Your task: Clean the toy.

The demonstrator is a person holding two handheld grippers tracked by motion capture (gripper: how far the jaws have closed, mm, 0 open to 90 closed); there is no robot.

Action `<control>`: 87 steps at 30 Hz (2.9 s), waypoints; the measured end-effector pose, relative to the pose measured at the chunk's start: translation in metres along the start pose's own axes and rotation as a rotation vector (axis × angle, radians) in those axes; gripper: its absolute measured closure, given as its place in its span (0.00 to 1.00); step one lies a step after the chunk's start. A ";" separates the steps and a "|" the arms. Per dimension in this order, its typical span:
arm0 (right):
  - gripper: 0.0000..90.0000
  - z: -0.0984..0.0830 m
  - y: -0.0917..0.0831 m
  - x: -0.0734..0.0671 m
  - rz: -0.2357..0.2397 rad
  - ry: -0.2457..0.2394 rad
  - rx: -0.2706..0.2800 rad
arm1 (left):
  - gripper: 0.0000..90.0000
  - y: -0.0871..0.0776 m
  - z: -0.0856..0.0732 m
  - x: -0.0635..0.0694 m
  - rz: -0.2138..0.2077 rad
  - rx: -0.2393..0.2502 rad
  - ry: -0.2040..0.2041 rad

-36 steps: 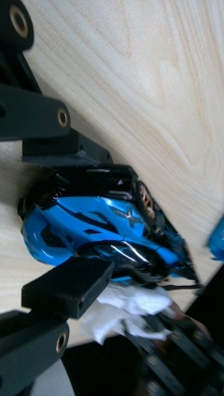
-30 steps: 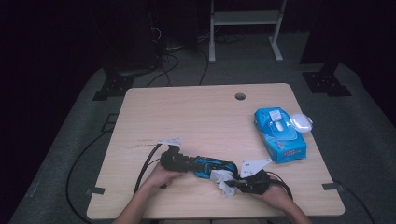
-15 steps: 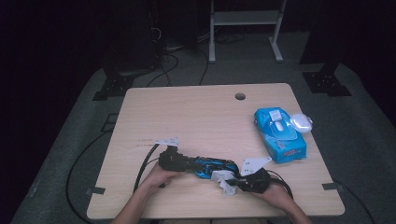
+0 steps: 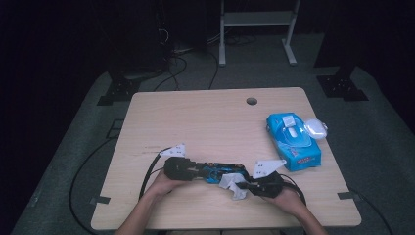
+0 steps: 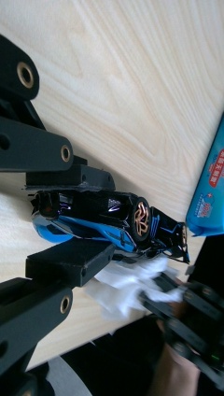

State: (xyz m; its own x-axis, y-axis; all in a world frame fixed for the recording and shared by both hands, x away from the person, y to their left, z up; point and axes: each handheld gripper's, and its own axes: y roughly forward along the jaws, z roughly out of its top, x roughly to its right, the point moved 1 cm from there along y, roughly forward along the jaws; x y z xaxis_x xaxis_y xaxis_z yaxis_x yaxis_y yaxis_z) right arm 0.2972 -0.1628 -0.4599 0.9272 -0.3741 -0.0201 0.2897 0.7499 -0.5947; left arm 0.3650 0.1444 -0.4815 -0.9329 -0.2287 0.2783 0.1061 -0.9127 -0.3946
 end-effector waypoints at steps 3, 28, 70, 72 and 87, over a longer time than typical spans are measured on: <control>0.92 0.005 -0.006 0.001 -0.008 0.011 0.041 | 0.73 -0.001 -0.001 0.000 0.012 -0.012 0.025; 0.92 0.039 0.007 0.029 -0.127 0.147 0.083 | 0.76 -0.001 0.003 0.016 0.130 -0.144 0.223; 0.92 0.064 0.035 0.005 -0.184 0.110 0.040 | 0.77 0.006 0.008 0.025 0.189 -0.147 0.207; 0.92 0.061 0.030 0.011 -0.208 0.124 0.031 | 0.77 0.005 0.008 0.025 0.195 -0.148 0.199; 0.92 0.067 0.037 0.013 -0.206 0.154 0.029 | 0.77 0.006 0.007 0.024 0.196 -0.137 0.198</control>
State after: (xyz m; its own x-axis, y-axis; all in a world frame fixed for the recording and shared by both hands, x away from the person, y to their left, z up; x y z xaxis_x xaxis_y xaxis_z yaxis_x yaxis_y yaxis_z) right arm 0.3359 -0.1030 -0.4284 0.8011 -0.5980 -0.0245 0.4777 0.6635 -0.5758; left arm 0.3456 0.1313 -0.4710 -0.9495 -0.3133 0.0150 0.2556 -0.8008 -0.5417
